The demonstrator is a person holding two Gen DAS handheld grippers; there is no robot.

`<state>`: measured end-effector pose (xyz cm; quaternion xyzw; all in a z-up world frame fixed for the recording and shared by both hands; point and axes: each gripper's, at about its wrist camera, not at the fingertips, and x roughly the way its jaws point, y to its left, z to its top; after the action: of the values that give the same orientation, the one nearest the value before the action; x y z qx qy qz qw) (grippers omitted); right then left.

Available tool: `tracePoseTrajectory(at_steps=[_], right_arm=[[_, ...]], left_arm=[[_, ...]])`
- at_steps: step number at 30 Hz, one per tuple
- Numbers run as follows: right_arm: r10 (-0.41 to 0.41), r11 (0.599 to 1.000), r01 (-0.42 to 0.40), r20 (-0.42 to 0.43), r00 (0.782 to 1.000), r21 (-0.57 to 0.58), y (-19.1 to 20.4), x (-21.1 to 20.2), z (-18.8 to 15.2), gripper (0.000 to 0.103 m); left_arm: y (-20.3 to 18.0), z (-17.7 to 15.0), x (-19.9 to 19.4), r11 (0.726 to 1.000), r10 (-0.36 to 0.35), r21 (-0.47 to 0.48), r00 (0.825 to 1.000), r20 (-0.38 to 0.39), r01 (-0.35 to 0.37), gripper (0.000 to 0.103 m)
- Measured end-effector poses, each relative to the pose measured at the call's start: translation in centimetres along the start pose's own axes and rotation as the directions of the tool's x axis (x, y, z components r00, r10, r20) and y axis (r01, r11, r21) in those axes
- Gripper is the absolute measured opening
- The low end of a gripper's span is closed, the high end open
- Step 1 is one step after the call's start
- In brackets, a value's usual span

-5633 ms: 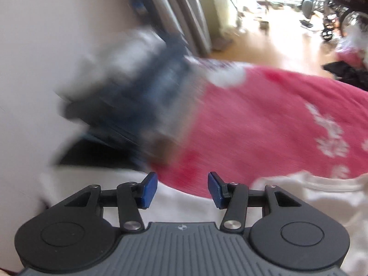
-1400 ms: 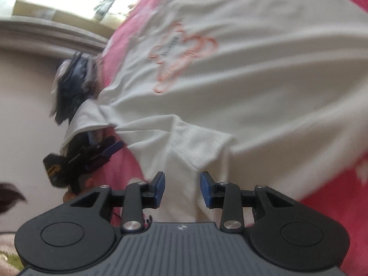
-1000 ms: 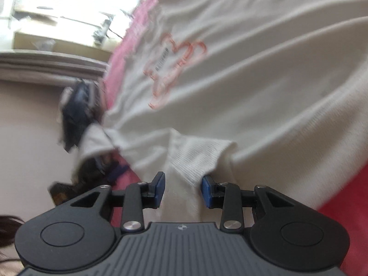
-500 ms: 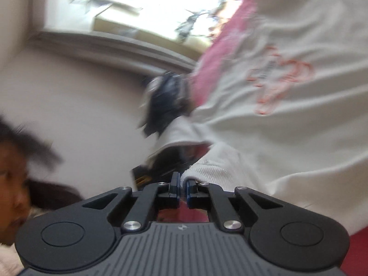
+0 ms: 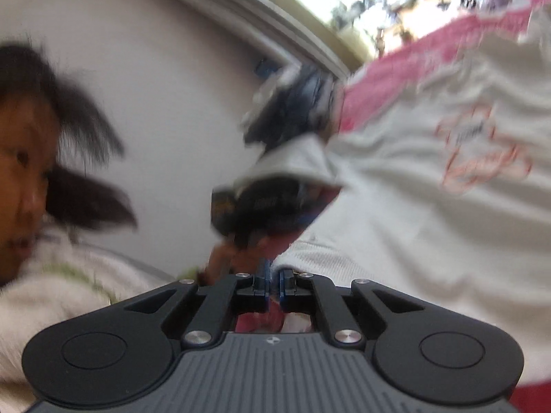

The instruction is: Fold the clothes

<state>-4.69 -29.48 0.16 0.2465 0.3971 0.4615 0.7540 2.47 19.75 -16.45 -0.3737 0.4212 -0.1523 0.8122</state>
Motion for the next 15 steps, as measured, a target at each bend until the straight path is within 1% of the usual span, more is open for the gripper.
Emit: tracePoseTrajectory(at_steps=[3, 4, 5, 6, 7, 8, 9, 11, 14, 15], right_arm=[[-0.007, 0.998, 0.013, 0.108, 0.994, -0.055, 1.2, -2.2, 1.8, 0.006], [0.002, 0.998, 0.006, 0.130, 0.992, -0.065, 1.5, -2.6, 2.1, 0.006], [0.017, 0.998, -0.009, 0.121, 0.993, -0.069, 1.7, -2.5, 2.1, 0.006], [0.024, 0.997, -0.018, 0.081, 0.996, -0.071, 1.8, -1.7, 1.7, 0.006], [0.024, 0.998, -0.023, 0.015, 1.000, -0.062, 1.6, -0.5, 0.8, 0.006], [0.024, 0.998, -0.027, -0.057, 0.998, -0.048, 1.4, 0.8, -0.3, 0.006], [0.025, 0.999, -0.030, -0.130, 0.991, -0.035, 1.2, 2.1, -1.4, 0.006], [0.043, 0.999, -0.042, -0.225, 0.973, 0.009, 0.2, 4.1, -3.4, 0.006], [0.006, 1.000, 0.000, -0.242, 0.970, 0.023, -1.2, 4.9, -3.8, 0.006], [-0.015, 1.000, 0.018, -0.212, 0.977, 0.016, -1.4, 4.2, -3.1, 0.006]], left_arm=[[-0.6, -0.3, 0.3, 1.000, 0.000, 0.030, 1.000, -0.014, 0.000, 0.053], [-0.8, -0.4, 0.5, 0.999, 0.002, 0.037, 1.000, -0.018, -0.001, 0.053], [-0.9, -0.5, 0.6, 0.999, 0.001, 0.040, 1.000, -0.023, 0.000, 0.053], [-0.9, -0.6, 0.7, 0.999, 0.000, 0.040, 1.000, -0.028, 0.001, 0.053], [-0.9, -0.7, 0.8, 0.999, 0.001, 0.041, 1.000, -0.030, 0.000, 0.053], [-0.9, -0.7, 0.9, 0.999, 0.004, 0.042, 1.000, -0.031, -0.003, 0.053], [-0.8, -0.8, 0.9, 0.999, 0.008, 0.044, 0.999, -0.032, -0.007, 0.053], [-0.7, -0.8, 0.9, 0.999, 0.015, 0.042, 0.999, -0.033, -0.014, 0.053], [-0.5, -0.7, 0.7, 0.999, 0.027, 0.037, 0.999, -0.030, -0.026, 0.053], [-0.5, -0.6, 0.5, 0.999, 0.029, 0.037, 0.999, -0.028, -0.028, 0.053]])
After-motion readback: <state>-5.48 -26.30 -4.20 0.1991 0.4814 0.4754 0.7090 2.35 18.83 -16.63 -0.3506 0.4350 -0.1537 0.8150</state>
